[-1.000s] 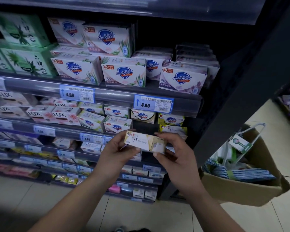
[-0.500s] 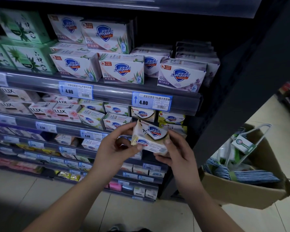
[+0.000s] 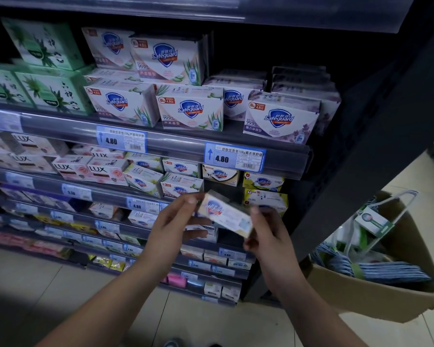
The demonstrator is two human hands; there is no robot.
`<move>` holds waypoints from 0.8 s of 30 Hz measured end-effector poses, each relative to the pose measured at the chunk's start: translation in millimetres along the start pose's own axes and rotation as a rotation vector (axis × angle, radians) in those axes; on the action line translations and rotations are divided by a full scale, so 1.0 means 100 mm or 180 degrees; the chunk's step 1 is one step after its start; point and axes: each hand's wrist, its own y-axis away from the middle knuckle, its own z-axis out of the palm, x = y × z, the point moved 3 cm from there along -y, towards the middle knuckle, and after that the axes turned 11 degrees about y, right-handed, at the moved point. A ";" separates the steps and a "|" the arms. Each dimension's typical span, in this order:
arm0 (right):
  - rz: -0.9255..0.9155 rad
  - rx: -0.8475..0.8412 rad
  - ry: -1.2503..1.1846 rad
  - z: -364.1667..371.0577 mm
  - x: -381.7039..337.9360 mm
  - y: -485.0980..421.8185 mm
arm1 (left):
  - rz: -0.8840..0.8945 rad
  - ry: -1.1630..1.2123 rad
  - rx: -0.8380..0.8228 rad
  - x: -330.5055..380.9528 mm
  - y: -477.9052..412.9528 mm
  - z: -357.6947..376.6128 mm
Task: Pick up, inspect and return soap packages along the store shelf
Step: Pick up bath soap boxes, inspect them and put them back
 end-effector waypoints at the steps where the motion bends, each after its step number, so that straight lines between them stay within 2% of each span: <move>1: -0.0251 -0.0021 0.0183 0.00 -0.04 0.00 | -0.0153 0.0153 0.0028 -0.04 -0.02 -0.03; 4: -0.0727 -0.0040 0.0671 -0.01 -0.08 -0.01 | -0.0271 0.0106 0.0075 -0.10 -0.08 -0.12; 7: -0.0975 0.0008 0.0949 0.01 -0.10 -0.02 | 0.0088 -0.0458 -0.0067 -0.10 -0.11 -0.22; 10: -0.0968 0.0149 0.0978 0.01 -0.04 -0.06 | 0.0445 -0.0511 -0.0442 -0.07 -0.12 -0.22; 14: -0.0892 0.0320 0.0948 0.03 0.02 -0.08 | 0.0576 -0.0488 -0.0499 -0.08 -0.17 -0.23; 20: -0.0910 0.0447 0.0996 0.08 0.04 -0.10 | 0.0745 -0.0992 -0.0045 -0.09 -0.26 -0.31; 24: -0.0885 0.0415 0.1159 0.17 0.05 -0.09 | 0.0738 -0.1056 0.0075 -0.13 -0.33 -0.28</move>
